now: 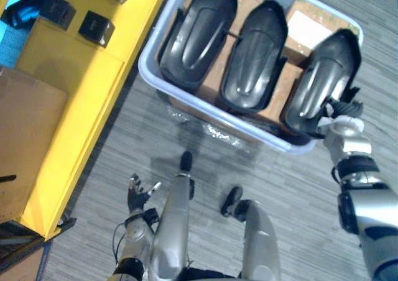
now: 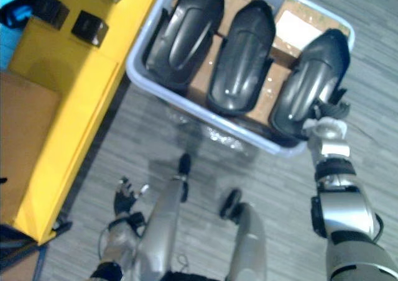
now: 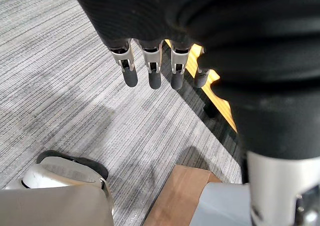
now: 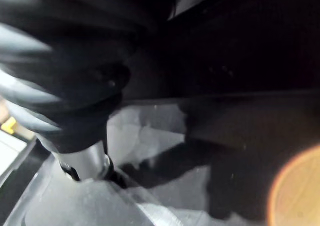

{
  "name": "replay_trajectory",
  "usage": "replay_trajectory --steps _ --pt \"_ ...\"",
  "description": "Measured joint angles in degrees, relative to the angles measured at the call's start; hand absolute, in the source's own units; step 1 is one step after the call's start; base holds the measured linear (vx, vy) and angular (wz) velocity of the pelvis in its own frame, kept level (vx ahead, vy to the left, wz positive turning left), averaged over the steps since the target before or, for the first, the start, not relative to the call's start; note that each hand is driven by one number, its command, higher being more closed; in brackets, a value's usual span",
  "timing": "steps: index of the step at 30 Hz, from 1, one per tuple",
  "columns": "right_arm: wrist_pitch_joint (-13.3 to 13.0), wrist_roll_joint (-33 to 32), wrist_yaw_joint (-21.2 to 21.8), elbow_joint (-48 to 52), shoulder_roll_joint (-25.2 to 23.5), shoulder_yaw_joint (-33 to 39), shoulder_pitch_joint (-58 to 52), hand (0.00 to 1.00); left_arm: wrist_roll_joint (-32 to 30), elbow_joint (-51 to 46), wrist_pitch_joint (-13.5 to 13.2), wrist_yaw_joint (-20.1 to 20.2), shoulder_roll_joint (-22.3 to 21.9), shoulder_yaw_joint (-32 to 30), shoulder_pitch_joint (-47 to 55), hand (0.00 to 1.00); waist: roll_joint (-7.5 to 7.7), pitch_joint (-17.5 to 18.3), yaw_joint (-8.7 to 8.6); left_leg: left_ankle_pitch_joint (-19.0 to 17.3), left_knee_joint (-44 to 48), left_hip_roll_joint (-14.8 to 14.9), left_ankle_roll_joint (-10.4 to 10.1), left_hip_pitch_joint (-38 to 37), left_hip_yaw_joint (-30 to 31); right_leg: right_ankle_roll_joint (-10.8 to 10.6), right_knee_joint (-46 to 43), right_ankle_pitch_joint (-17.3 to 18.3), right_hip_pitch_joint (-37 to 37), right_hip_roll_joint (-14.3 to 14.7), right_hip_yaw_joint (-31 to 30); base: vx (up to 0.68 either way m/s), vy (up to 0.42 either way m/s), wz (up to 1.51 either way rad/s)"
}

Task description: Walk over and take plastic housings, then place them on the shelf

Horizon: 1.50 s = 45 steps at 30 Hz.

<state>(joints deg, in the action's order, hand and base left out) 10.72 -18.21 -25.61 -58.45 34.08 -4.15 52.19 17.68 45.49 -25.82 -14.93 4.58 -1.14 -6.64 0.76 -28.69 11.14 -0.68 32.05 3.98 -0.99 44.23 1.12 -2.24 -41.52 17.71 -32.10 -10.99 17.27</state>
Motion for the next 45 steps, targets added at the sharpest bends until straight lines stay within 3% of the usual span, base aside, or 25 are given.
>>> replay_trajectory --steps 2,7,15,21,26,32,38,39,42,45 --pt "0.42 3.42 0.81 0.01 -0.31 -0.15 -0.33 1.00 0.35 -0.06 -0.04 0.00 0.02 -0.13 0.00 0.00 0.24 0.13 0.00 -0.38 0.52 0.21 0.10 0.19 0.02 -0.05 -0.23 0.08 0.02 0.09 0.09 0.00 0.000 0.00" --pt "-0.73 5.20 0.92 0.01 -0.78 -0.05 -2.81 1.00 0.38 -1.08 -0.43 -0.12 1.32 -0.31 0.02 0.00 1.48 0.84 0.07 -0.85 2.19 0.61 0.23 1.87 0.67 -0.09 -0.50 0.39 0.02 0.23 1.55 -0.01 0.003 0.09" --pt "-2.55 7.13 -0.67 0.05 -2.79 0.78 -5.31 1.00 0.52 -4.30 -3.18 -1.31 2.56 -1.20 -0.03 0.00 1.63 0.91 0.63 -2.05 4.69 1.45 0.51 2.40 1.28 -0.61 0.45 0.04 1.85 1.13 2.65 0.00 0.021 0.03" --pt "-3.22 7.14 -1.15 0.00 -3.56 3.17 -8.63 1.00 2.49 -10.01 -4.28 -1.36 3.66 -2.61 1.61 0.00 2.60 1.10 0.72 -0.93 -0.20 3.08 1.12 -3.45 -3.80 -1.04 4.86 -1.37 6.84 0.76 2.36 0.02 0.004 0.04" --pt "-4.73 7.92 -3.14 -0.06 -3.74 9.41 -13.60 1.00 4.43 -16.21 -3.35 -1.80 4.80 -2.69 3.18 0.00 3.25 0.95 0.61 0.04 -4.95 2.86 1.49 -10.73 -4.99 -2.08 12.21 -3.73 14.81 1.72 2.59 0.12 -0.007 0.01" --pt "-6.32 9.59 -6.92 -3.14 -1.47 14.32 -13.34 1.00 3.51 -27.12 2.62 0.10 13.36 -5.05 3.00 0.00 5.65 0.95 -0.94 0.17 -8.32 2.82 1.30 -18.46 -5.52 -2.16 19.46 -5.75 23.78 3.10 2.94 0.13 -0.050 0.03" --pt "-6.69 12.35 -7.80 5.28 3.64 16.52 -14.66 1.00 2.65 -41.02 7.99 0.56 19.72 -10.37 -1.23 0.00 5.76 1.04 -1.48 0.86 -13.41 2.41 0.70 -24.89 -7.59 -2.33 24.84 -7.40 29.16 3.35 2.14 0.07 -0.035 -0.10" --pt "-6.85 13.57 -8.35 9.64 3.65 16.49 -16.18 1.00 2.77 -44.10 10.36 1.96 20.00 -11.11 -2.71 0.00 5.88 1.12 -1.69 0.96 -14.33 2.45 0.59 -26.30 -7.79 -2.38 26.55 -8.22 30.86 3.92 1.83 0.09 -0.044 -0.06" --pt "-6.95 16.31 -8.37 16.40 3.37 16.45 -17.94 1.00 3.02 -47.73 14.18 4.26 19.89 -9.97 -4.75 0.00 6.51 1.99 -2.34 1.27 -15.77 2.36 0.21 -27.34 -7.99 -2.39 29.33 -9.22 32.41 4.29 1.91 0.09 -0.036 -0.03" --pt "-6.99 21.48 -8.15 26.07 1.31 16.22 -18.72 1.00 4.45 -48.86 21.79 9.03 19.77 -4.96 -8.08 0.00 7.72 3.34 -2.95 1.42 -17.75 2.21 0.08 -29.66 -9.02 -2.59 32.30 -10.67 34.66 4.47 1.63 0.11 -0.029 -0.09"
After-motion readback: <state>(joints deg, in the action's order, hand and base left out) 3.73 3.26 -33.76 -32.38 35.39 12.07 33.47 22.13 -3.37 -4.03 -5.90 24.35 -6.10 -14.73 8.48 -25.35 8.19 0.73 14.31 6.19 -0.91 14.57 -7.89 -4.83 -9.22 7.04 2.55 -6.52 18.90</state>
